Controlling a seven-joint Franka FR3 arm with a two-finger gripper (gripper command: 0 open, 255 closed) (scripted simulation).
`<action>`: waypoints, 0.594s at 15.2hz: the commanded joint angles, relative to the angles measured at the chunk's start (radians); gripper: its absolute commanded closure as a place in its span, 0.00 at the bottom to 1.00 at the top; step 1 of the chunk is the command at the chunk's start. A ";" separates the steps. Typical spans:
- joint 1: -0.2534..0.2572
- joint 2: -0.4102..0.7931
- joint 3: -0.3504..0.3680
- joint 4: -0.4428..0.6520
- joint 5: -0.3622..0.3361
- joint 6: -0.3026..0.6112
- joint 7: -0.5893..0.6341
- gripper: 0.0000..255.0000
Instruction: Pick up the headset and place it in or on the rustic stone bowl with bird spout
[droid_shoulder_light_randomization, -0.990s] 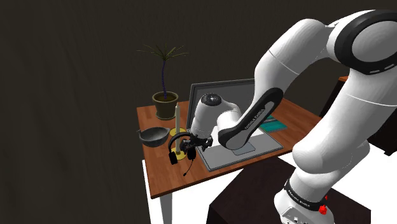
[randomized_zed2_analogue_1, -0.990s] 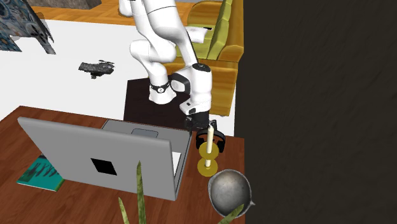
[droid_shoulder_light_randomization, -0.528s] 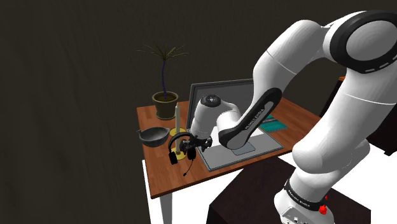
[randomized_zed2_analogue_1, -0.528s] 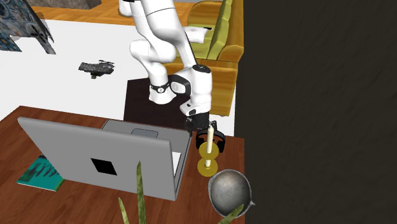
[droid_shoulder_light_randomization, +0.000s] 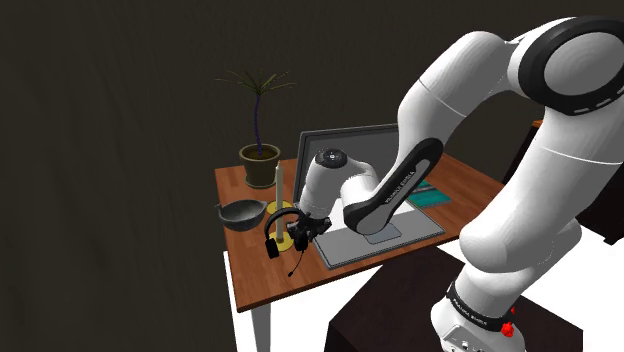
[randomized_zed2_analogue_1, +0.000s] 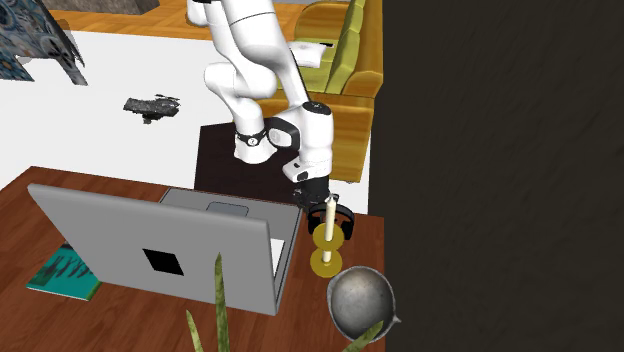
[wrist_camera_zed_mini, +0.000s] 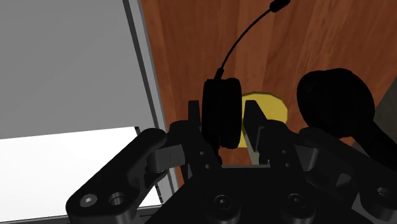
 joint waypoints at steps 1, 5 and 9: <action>0.000 0.000 0.000 0.000 0.000 0.000 0.000 1.00; 0.011 -0.070 0.019 -0.014 0.186 -0.017 -0.143 1.00; 0.074 -0.151 -0.013 -0.018 0.377 -0.061 -0.289 1.00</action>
